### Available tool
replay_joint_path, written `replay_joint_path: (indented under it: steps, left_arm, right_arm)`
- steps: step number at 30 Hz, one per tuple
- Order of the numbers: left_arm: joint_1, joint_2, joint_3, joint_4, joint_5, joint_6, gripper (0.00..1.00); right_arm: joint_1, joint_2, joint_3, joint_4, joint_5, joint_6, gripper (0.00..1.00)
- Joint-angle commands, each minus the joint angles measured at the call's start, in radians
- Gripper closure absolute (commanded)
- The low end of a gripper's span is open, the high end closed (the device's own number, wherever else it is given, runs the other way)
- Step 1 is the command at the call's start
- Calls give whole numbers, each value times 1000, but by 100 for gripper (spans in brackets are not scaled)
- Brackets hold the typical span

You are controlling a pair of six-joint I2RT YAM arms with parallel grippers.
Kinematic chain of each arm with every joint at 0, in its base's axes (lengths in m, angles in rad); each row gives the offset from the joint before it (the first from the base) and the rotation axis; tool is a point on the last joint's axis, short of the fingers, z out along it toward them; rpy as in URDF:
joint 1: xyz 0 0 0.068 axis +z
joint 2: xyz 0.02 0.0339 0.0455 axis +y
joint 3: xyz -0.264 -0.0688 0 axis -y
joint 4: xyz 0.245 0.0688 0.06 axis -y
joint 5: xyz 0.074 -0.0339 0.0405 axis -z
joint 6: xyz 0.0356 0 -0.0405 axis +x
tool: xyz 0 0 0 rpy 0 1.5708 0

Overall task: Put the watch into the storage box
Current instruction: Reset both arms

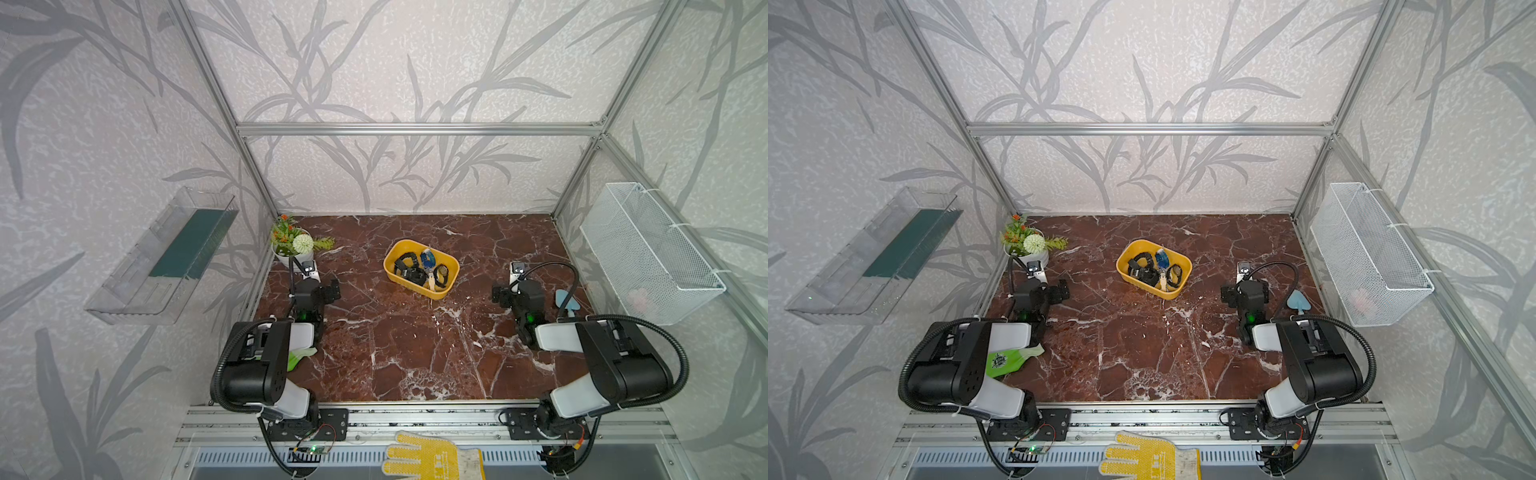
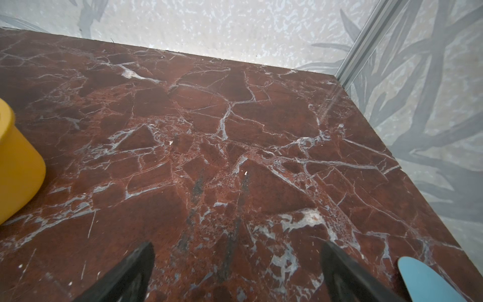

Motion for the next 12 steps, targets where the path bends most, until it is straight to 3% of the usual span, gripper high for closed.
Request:
replay_joint_path:
  steps: [1,12]
  left_arm:
    - [2,-2,22,-15,12,19,1]
    - [14,1,31,-30,24,8,1]
  right_arm:
    - [1,-12,22,-3,12,5,1]
    - [1,-10,24,-8,12,3,1]
